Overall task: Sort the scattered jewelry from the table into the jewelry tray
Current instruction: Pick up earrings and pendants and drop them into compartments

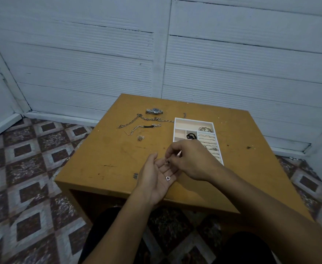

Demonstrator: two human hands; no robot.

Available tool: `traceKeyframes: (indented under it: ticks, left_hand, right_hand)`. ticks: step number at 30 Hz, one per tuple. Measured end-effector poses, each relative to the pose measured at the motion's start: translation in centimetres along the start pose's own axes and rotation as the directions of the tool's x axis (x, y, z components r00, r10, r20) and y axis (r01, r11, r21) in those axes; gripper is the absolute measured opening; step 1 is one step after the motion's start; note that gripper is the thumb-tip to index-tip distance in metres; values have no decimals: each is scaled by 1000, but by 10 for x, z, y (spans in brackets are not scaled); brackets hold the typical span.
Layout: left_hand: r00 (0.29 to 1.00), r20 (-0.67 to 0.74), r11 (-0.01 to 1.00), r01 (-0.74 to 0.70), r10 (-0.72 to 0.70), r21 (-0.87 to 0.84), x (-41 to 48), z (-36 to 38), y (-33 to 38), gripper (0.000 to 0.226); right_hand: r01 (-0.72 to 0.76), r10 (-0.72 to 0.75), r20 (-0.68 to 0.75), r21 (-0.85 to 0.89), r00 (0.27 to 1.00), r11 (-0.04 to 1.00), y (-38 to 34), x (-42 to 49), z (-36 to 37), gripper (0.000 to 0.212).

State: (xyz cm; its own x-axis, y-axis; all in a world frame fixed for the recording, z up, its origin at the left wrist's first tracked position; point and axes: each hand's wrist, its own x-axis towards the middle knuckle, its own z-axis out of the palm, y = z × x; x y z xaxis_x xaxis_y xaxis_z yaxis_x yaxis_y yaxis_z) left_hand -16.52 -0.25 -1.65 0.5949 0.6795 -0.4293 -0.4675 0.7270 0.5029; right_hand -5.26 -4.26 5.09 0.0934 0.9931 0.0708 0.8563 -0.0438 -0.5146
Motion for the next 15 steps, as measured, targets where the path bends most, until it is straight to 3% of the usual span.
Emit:
traceKeyframes:
  ticks: [9,15]
  left_hand:
    - [998,-49,998,26,-29,-51,-6,-1,-4,41]
    - [997,-72,998,31,-35,-52,-5,0,-3,40]
  right_hand:
    - [41,-66,-116,-202,991,978,6,-8,13,15]
    - [97,-123,-92,-249,988,964,7,-18,27,13]
